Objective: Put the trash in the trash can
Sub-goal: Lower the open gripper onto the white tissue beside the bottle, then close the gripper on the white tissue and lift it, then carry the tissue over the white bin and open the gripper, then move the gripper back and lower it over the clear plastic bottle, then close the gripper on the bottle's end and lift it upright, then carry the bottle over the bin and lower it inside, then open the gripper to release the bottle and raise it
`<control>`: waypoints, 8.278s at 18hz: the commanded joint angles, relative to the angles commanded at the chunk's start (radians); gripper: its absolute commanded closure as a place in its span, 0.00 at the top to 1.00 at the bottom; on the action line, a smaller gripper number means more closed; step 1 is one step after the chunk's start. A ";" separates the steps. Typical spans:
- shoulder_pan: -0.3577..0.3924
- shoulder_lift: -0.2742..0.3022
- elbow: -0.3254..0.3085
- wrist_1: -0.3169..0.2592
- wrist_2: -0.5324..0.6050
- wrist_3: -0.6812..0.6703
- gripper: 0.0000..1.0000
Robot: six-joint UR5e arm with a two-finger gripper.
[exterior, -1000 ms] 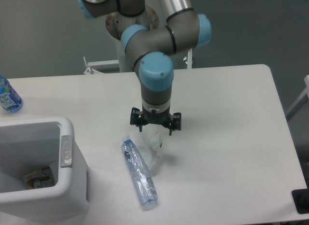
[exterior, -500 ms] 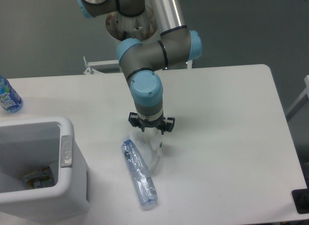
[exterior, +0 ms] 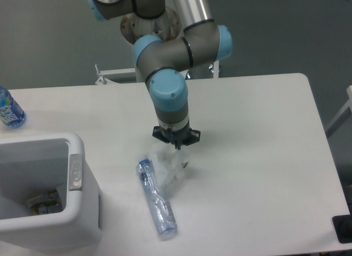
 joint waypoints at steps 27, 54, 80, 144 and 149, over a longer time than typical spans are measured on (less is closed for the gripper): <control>-0.274 0.074 0.289 0.130 -0.603 -0.566 0.72; -0.034 -0.299 0.407 0.172 -0.344 -0.519 1.00; -0.121 -0.497 0.368 0.183 -0.117 -0.414 0.96; -0.245 -0.189 0.578 0.387 -0.148 -0.525 1.00; -0.152 -0.147 0.565 0.220 -0.115 -0.267 1.00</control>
